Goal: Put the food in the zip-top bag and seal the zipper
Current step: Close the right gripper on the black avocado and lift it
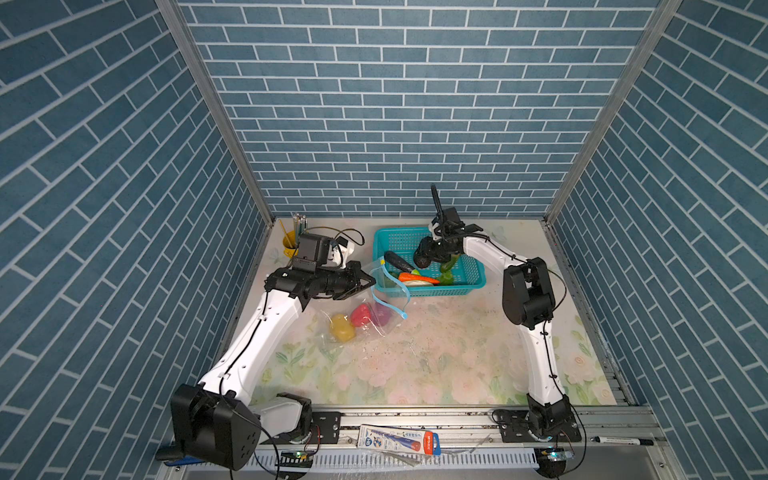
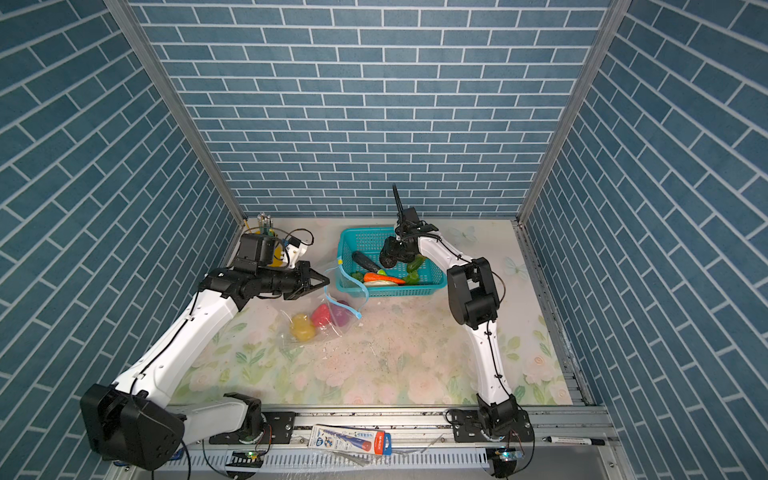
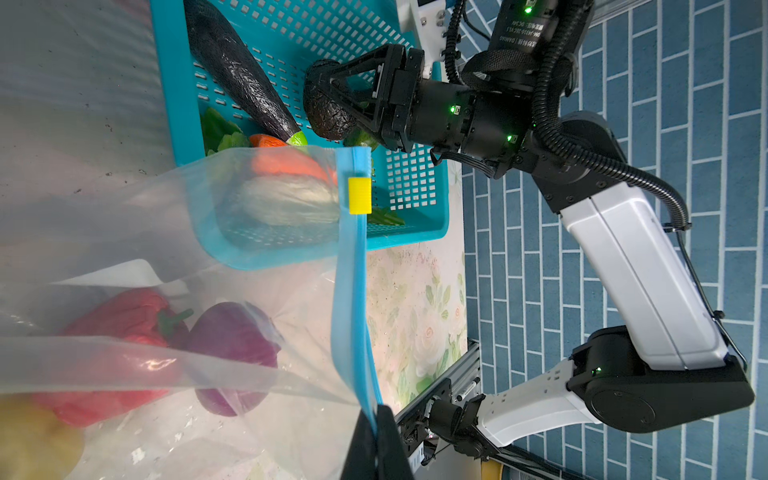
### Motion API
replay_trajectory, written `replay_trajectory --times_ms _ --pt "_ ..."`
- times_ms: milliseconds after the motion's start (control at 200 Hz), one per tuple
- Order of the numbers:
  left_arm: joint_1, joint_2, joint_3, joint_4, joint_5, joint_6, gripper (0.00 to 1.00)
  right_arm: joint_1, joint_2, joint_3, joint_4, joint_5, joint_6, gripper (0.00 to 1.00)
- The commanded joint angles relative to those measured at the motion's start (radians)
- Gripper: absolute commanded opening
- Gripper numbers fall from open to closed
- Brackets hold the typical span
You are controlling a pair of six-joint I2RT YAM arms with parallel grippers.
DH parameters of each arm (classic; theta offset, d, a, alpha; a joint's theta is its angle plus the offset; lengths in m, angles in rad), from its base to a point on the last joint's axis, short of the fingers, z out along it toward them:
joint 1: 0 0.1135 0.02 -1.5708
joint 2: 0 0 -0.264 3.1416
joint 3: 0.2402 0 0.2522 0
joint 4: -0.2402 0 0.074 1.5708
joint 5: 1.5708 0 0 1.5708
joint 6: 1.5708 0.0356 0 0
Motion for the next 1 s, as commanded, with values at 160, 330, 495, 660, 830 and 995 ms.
replay_trajectory --times_ms 160,330,495,660,830,995 --pt "0.010 -0.011 -0.015 0.014 0.014 0.004 0.00 -0.028 -0.127 -0.195 0.311 -0.069 0.313 0.43" --pt "0.010 -0.007 -0.016 0.023 0.017 0.001 0.00 -0.030 -0.196 -0.335 0.509 0.014 0.451 0.37" --pt "0.010 -0.004 -0.016 0.025 0.018 0.000 0.00 -0.030 -0.208 -0.377 0.629 0.040 0.549 0.31" --pt "0.010 -0.005 -0.016 0.026 0.014 -0.001 0.00 -0.028 -0.234 -0.436 0.732 0.032 0.631 0.28" --pt "0.010 0.001 -0.018 0.034 0.012 -0.002 0.00 -0.022 -0.305 -0.516 0.755 0.069 0.650 0.26" --pt "0.010 0.014 -0.020 0.053 0.018 -0.012 0.00 -0.015 -0.360 -0.564 0.759 0.070 0.671 0.26"
